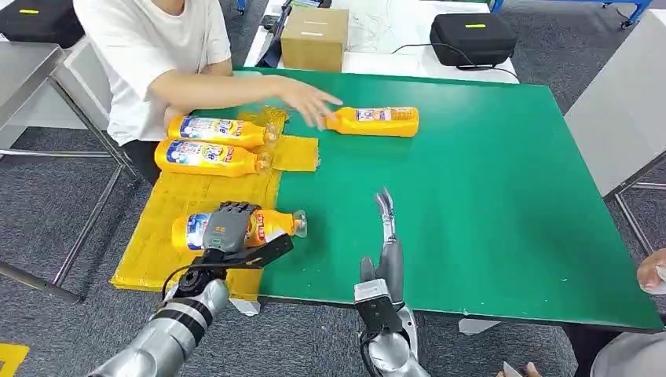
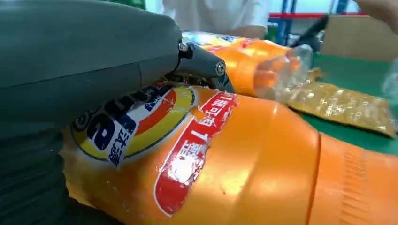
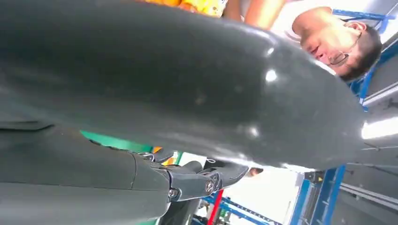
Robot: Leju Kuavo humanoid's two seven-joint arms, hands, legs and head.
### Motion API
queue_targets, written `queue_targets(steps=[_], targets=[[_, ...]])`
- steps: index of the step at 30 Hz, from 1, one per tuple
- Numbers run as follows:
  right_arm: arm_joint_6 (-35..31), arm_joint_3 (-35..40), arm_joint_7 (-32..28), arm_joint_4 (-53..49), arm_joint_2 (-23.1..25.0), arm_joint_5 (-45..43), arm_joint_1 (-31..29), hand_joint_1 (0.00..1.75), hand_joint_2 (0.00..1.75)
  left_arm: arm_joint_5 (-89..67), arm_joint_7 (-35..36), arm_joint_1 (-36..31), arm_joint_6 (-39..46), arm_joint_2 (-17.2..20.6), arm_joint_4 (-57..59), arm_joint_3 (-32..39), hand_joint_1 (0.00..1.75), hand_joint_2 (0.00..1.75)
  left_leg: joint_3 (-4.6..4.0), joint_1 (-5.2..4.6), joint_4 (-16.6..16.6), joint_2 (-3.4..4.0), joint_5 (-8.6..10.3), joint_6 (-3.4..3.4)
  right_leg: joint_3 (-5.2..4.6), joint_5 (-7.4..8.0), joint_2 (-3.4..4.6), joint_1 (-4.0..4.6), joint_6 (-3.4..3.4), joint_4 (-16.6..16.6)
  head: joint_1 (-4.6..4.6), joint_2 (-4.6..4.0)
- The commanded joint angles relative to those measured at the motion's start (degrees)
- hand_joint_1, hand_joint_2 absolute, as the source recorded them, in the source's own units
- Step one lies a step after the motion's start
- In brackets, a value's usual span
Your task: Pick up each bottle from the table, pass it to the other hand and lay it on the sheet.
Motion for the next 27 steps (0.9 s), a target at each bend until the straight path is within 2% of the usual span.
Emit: queue_targets(steps=[1, 2, 3, 4, 5, 12, 16, 18, 20, 22, 24, 25, 27], targets=[[-0.4, 0.0, -0.1, 1.9, -1.0, -1.3, -1.6, 0.0, 0.0, 2.5, 0.2, -5.8, -3.7, 0.5, 13.0, 1.8, 1.75, 1.75, 0.2, 0.02, 0.0, 0.11, -0.04, -0.05, 0.17, -0.01, 0.11, 0.02, -0.08, 0.0, 0.0, 0.0], [-0.3, -0.3, -0.1, 2.0, -1.0, -1.8, -1.6, 0.0, 0.0, 4.0, -0.5, -5.7, -5.6, 0.3, 13.0, 3.0, 1.75, 1.75, 0.21, 0.02, -0.1, 0.15, -0.03, -0.05, 0.17, 0.01, 0.14, 0.03, -0.08, 0.0, 0.0, 0.0], [-0.3, -0.3, -0.1, 2.1, -1.1, -1.9, -1.6, 0.0, 0.0, 4.7, -0.8, -5.7, -6.8, 0.2, 13.1, 3.6, 1.55, 1.75, 0.25, 0.03, 0.0, 0.15, -0.05, -0.06, 0.2, -0.01, 0.14, 0.04, -0.1, 0.0, 0.0, 0.0], [-0.1, -0.6, -0.1, 2.3, -1.2, -2.3, -1.8, 0.0, 0.0, 5.6, -2.0, -5.5, -9.0, 0.2, 12.8, 4.1, 0.31, 1.75, 0.25, 0.02, 0.0, 0.12, -0.02, -0.06, 0.2, 0.0, 0.11, 0.02, -0.09, 0.0, 0.0, 0.0], [0.1, -0.6, -0.1, 2.3, -1.4, -2.6, -1.9, 0.0, 0.0, 6.6, -2.9, -5.5, -11.0, 0.1, 12.5, 4.8, 0.0, 1.75, 0.28, 0.02, 0.0, 0.09, -0.01, -0.06, 0.25, 0.0, 0.09, 0.03, -0.09, 0.0, 0.02, 0.0], [1.5, -0.4, -0.1, 3.9, -1.6, -3.8, -2.9, 0.0, 0.0, 20.8, -12.1, -5.5, -26.5, -1.1, 7.1, 12.4, 0.0, 1.75, 0.59, 0.03, 0.0, 0.04, 0.05, -0.09, 0.56, 0.01, 0.05, 0.03, -0.09, 0.0, 0.02, 0.0], [1.1, -0.1, -0.1, 4.1, -2.2, -4.4, -3.0, 0.0, 0.0, 24.5, -15.5, -4.2, -31.9, -0.4, 3.2, 12.0, 0.0, 1.75, 0.77, 0.01, -0.1, 0.1, 0.07, -0.07, 0.71, 0.04, 0.11, 0.01, -0.09, -0.1, 0.0, 0.0], [0.6, 0.0, -0.1, 3.6, -3.0, -5.3, -3.1, 0.0, 0.0, 29.4, -18.4, -0.7, -37.2, 1.0, -4.9, 9.9, 0.0, 1.75, 0.78, 0.01, -0.1, 0.15, 0.08, -0.08, 0.69, 0.05, 0.17, 0.01, -0.12, -0.1, 0.0, 0.0], [-1.1, -0.1, -0.1, 2.7, -3.6, -5.0, -3.0, 0.0, 0.0, 35.5, -21.5, 2.8, -37.7, 0.4, -13.8, 9.5, 0.0, 1.75, 0.74, 0.0, -0.1, 0.15, 0.08, -0.05, 0.68, 0.03, 0.16, 0.0, -0.07, 0.0, 0.02, 0.0], [-2.2, 0.0, -0.1, 1.9, -4.4, -4.4, -2.6, 0.0, 0.0, 40.3, -19.2, 7.0, -35.9, -1.0, -25.5, 7.9, 0.0, 1.75, 0.69, 0.0, -0.1, 0.15, 0.06, -0.05, 0.64, 0.01, 0.15, 0.0, -0.06, 0.0, 0.02, 0.0], [-6.3, 1.1, -0.1, 2.0, -5.4, -1.0, -2.9, 0.0, 0.0, 46.4, -25.0, 9.9, -28.9, -4.0, -34.3, 8.5, 0.0, 1.75, 0.62, 0.02, 0.0, 0.07, 0.03, -0.06, 0.6, -0.03, 0.07, 0.02, -0.07, 0.0, 0.0, 0.0], [-7.3, 1.2, -0.1, 2.3, -5.8, -0.7, -3.0, 0.0, 1.75, 46.7, -23.4, 11.3, -25.7, -4.6, -39.6, 6.3, 0.0, 1.75, 0.49, 0.03, 0.1, -0.01, 0.04, -0.04, 0.49, -0.05, -0.03, 0.03, -0.05, 0.0, 0.02, 0.0], [-7.5, 0.2, -0.1, 2.7, -5.5, 0.4, -3.0, 0.0, 1.75, 52.6, -25.9, 13.1, -23.0, -6.2, -44.6, 6.5, 0.0, 1.75, 0.42, 0.03, 0.1, -0.03, 0.01, -0.05, 0.43, -0.08, -0.04, 0.04, -0.06, 0.0, -0.02, 0.0]])
